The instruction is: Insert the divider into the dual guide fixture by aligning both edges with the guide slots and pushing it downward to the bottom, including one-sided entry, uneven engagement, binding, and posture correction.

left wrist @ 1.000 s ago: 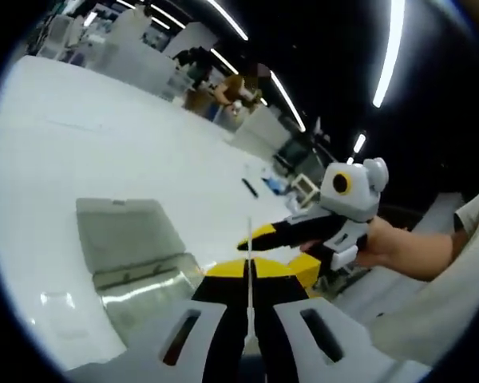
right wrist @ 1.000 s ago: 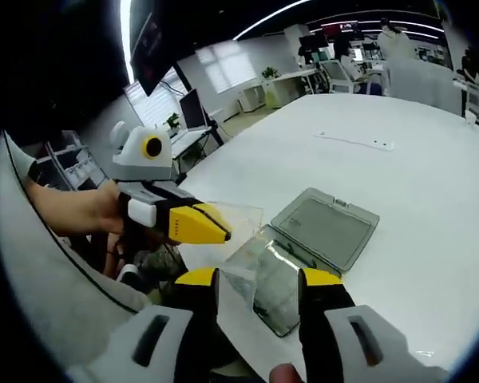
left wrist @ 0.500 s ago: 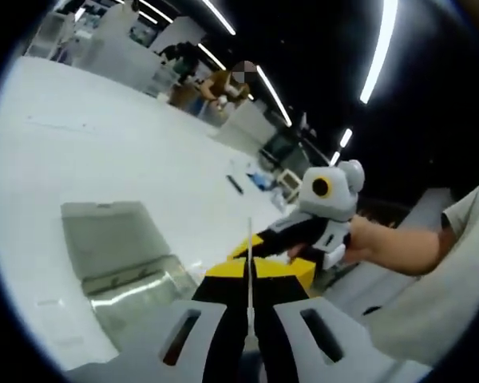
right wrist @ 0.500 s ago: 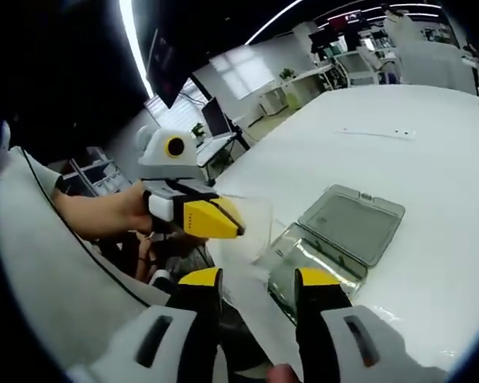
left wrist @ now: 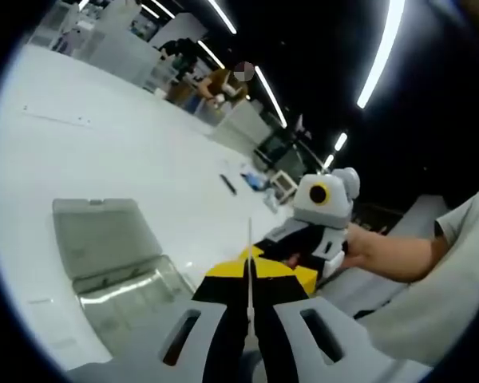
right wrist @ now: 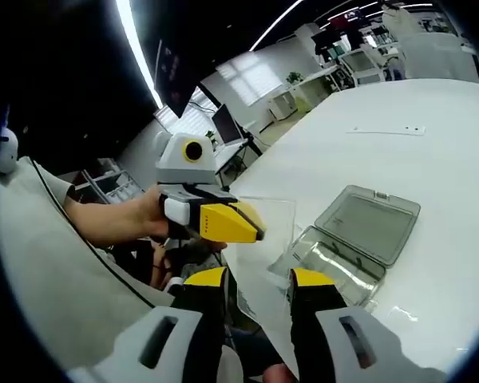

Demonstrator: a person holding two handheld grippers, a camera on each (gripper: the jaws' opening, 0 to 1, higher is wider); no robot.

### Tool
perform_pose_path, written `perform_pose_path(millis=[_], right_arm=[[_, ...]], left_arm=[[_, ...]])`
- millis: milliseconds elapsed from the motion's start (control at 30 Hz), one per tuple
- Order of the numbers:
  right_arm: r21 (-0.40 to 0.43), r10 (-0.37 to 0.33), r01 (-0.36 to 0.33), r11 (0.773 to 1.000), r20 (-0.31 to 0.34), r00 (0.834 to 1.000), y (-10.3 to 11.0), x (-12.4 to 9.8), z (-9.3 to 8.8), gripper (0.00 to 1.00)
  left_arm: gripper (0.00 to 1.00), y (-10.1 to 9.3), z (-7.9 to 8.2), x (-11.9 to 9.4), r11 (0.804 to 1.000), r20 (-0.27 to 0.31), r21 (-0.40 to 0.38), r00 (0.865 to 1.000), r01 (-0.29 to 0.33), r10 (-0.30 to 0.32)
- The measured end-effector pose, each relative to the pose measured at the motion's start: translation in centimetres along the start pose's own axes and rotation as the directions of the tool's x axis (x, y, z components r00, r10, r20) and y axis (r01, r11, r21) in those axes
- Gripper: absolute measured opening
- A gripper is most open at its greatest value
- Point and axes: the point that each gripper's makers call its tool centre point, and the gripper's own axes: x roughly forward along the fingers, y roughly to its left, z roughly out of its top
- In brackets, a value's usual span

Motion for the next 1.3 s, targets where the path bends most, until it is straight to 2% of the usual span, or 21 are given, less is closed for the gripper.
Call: perform_pose_path(millis=[367,567,733,867,1033,1200,1300], right_arm=[[-0.003,0.001,-0.001,1.0,-0.002,1.0,0.5,0.0,-0.3,0.27],[0.013,0.027,-0.027,1.0,0.014,1.0,0.7,0.0,-0.2,0.26],[0.045,0.045,-0.047,0.998,0.034,0.998,0.4,-0.1,-0.2,0.26],[0.073,0.07,-0.075,0.994,0.066,0.995,0.4,-0.4,0.1,0.25],[0.104,0.147,-0.159,0.982,0.11,0.983,0.9,-0.6,0.3,0.23],[0.15,0.189,-0.212,0.966,0.15,0.97,1.3,-0.7,0.5,0.22],[0.169,0.193,-0.219,0.961,0.156,0.969,1.2,-0.6,0.4,0.19]], left_arm=[[0.0,-0.2,0.3,0.3,1.0,0.013,-0.013,1.0,0.004,-0.004],[0.0,0.1,0.3,-0.1,0.998,0.022,-0.061,0.999,0.026,-0.024],[0.0,-0.4,0.3,-0.2,0.997,0.02,-0.066,0.999,0.05,-0.048],[0.0,-0.6,0.3,-0.1,0.996,0.015,-0.058,0.998,0.061,-0.06],[0.0,-1.0,0.9,-0.2,0.994,0.027,-0.07,0.997,0.08,-0.078],[0.0,-1.2,0.9,-0.2,0.993,0.032,-0.078,0.996,0.091,-0.088],[0.0,-1.4,0.9,-0.1,0.991,0.034,-0.084,0.995,0.1,-0.097]])
